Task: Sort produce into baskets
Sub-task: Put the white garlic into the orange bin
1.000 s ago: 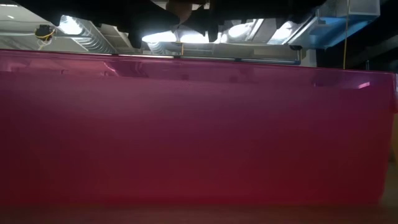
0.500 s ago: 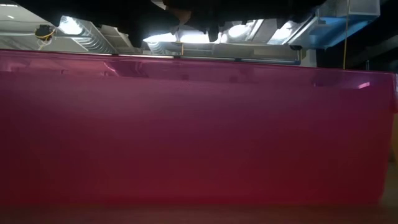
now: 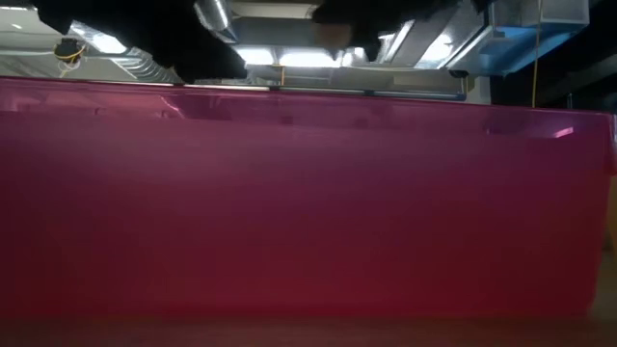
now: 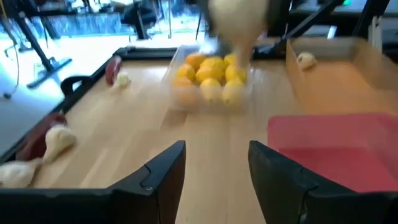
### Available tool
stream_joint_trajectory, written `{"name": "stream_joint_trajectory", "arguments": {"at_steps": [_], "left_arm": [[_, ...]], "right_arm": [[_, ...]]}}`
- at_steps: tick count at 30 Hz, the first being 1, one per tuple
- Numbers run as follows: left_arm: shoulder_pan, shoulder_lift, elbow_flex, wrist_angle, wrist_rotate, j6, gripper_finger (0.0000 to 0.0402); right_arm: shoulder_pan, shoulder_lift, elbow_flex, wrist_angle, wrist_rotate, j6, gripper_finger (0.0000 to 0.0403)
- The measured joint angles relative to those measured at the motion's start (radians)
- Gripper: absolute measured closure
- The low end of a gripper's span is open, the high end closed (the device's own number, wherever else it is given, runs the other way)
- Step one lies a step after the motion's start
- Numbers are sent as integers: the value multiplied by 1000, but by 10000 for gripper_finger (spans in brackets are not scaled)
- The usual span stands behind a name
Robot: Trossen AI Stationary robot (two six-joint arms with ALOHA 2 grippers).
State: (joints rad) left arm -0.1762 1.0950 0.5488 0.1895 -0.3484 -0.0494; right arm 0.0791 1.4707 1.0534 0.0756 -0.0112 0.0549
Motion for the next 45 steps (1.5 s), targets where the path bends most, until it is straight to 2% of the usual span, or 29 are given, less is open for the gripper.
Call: {"name": "stream_joint_trajectory", "arguments": {"at_steps": [4, 11, 17, 20, 23, 29, 34, 45], "left_arm": [[0, 2, -2, -36, -5, -5, 233], [1, 9, -2, -21, -7, -5, 233], [1, 9, -2, -15, -7, -16, 233], [1, 9, -2, -14, -7, -16, 233], [1, 9, -2, -14, -7, -16, 233], [1, 9, -2, -15, -8, 12, 233], [1, 9, -2, -14, -31, 21, 233], [1, 9, -2, -14, -38, 25, 233]], "right_arm": [[63, -93, 0, -231, -1, 76, 241], [224, -190, 0, -534, 0, 365, 240], [397, -189, 0, -739, 0, 696, 240], [490, -163, -6, -845, 36, 844, 240], [584, -140, -40, -863, 53, 963, 240], [719, -75, -138, -850, -27, 1165, 239], [788, -28, -193, -843, -53, 1225, 239], [845, 38, -238, -834, -31, 1272, 239]]}}
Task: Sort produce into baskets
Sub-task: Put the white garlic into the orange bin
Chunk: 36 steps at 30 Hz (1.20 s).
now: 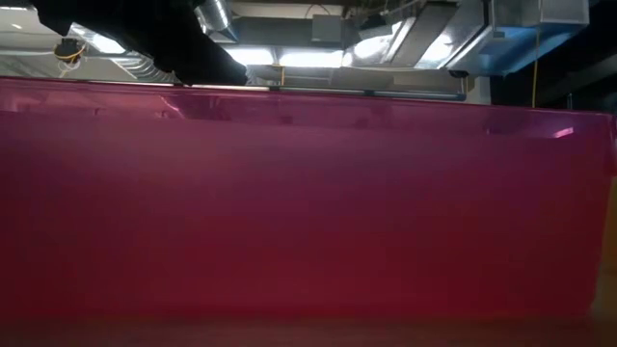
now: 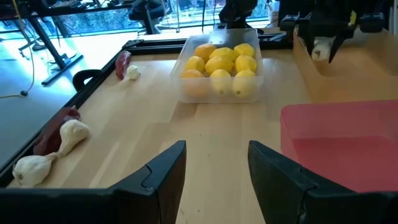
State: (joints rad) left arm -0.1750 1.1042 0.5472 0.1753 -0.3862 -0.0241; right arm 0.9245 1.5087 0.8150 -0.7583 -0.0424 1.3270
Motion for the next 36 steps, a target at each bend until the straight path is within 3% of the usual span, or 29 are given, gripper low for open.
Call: {"name": "stream_joint_trajectory", "arguments": {"at_steps": [7, 12, 18, 27, 36], "left_arm": [[0, 0, 0, 0, -18, 0, 233], [0, 0, 0, 1, -18, -1, 233], [0, 0, 0, 6, -19, -1, 233], [0, 0, 0, 43, -19, -1, 233], [0, 0, 0, 48, -18, -2, 233]], "right_arm": [[-2, 8, 0, 0, -8, 27, 193], [-2, 8, 21, -6, -106, 25, 153], [-27, -42, 108, -103, -133, -4, 142], [-188, -138, 255, -211, 57, -170, 141], [-383, -174, 283, -292, 259, -420, 141]]}}
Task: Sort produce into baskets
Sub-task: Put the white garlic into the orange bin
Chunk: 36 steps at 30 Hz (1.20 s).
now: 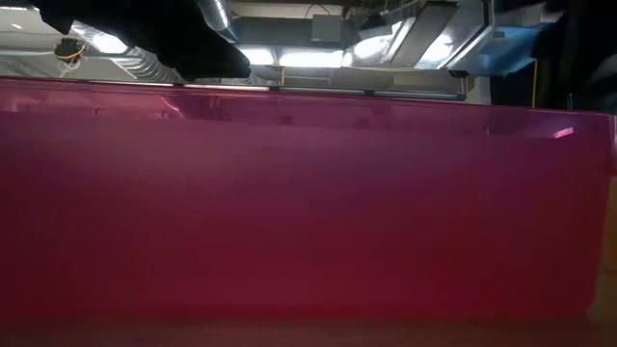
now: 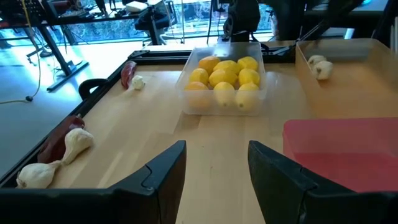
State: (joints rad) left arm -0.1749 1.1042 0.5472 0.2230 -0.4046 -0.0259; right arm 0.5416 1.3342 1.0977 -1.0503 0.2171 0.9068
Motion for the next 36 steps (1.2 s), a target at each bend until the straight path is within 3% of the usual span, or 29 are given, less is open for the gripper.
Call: {"name": "stream_joint_trajectory", "arguments": {"at_steps": [9, 16, 25, 36], "left_arm": [[0, 0, 0, 0, 0, -2, 233], [0, 0, 0, -2, 0, -5, 233], [0, 0, 0, -2, 0, -9, 233], [0, 0, 0, -3, 0, -12, 233]], "right_arm": [[-252, 0, 0, -148, 176, -182, 141], [-496, 0, 0, -143, 235, -338, 141], [-805, 6, -2, -14, 231, -440, 141], [-1035, 77, -2, 67, 219, -442, 141]]}}
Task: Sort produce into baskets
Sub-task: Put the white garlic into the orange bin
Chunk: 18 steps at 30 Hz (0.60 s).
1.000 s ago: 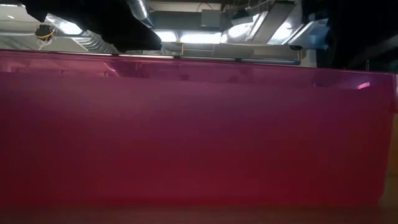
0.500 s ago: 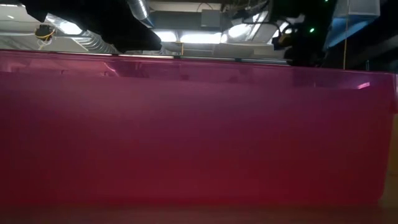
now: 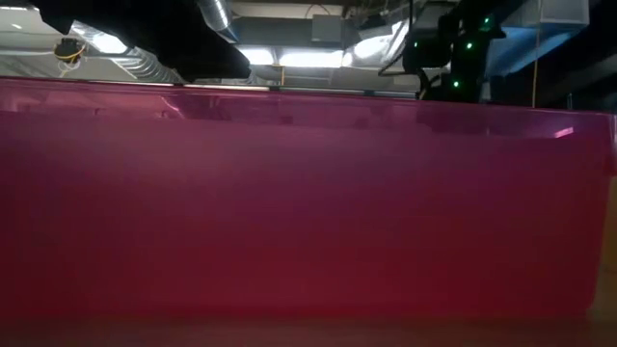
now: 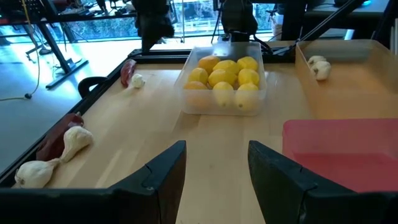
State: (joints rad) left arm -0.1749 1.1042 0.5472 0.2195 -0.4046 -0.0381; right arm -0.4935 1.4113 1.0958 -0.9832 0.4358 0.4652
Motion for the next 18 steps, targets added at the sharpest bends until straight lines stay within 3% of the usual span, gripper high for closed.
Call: {"name": "stream_joint_trajectory", "arguments": {"at_steps": [7, 18], "left_arm": [[0, 0, 0, 0, 0, -1, 233], [0, 0, 0, 0, 0, -6, 233]], "right_arm": [[-110, 63, 0, 32, -10, -3, 141], [-240, 80, -146, 298, -85, -20, 141]]}}
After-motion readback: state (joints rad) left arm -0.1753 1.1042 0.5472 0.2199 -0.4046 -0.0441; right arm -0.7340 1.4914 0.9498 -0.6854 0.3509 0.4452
